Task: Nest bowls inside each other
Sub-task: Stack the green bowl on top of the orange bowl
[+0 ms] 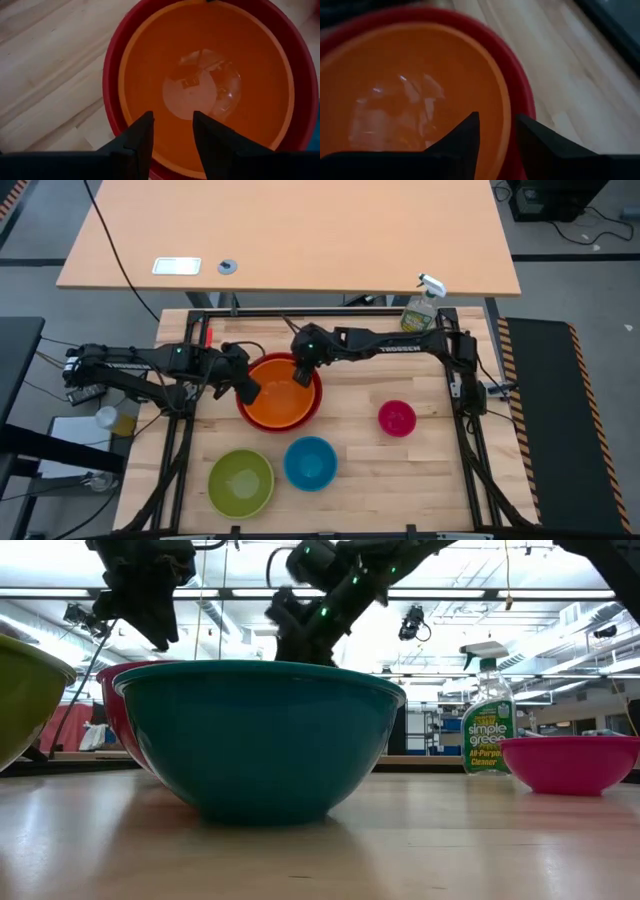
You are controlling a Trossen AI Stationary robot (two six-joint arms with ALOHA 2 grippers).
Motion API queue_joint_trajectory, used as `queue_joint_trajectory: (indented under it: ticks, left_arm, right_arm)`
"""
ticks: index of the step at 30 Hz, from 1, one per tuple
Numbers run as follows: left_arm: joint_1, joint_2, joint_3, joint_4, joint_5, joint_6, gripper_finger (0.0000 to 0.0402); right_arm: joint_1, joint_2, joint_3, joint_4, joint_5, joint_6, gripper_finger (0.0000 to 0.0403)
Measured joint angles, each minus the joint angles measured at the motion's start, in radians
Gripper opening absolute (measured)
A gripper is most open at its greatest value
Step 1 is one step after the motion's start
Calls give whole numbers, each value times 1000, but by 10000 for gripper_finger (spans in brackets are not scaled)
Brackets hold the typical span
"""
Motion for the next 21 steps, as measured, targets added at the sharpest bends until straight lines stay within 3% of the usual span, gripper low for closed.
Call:
queue_joint_trajectory:
  ticks: [5,9,17,21]
  left_arm:
    - [-4,-1,-43,63,35,32,141]
    - [-27,0,-91,154,157,33,141]
    - [-227,5,-92,244,223,82,141]
    - [-338,29,-93,249,312,58,141]
  right_arm:
    - [0,-58,0,-91,-5,-2,131]
    - [15,-149,0,-187,-29,-30,131]
    - [88,-250,0,-305,-206,-118,130]
    - [146,-258,1,-371,-192,-120,130]
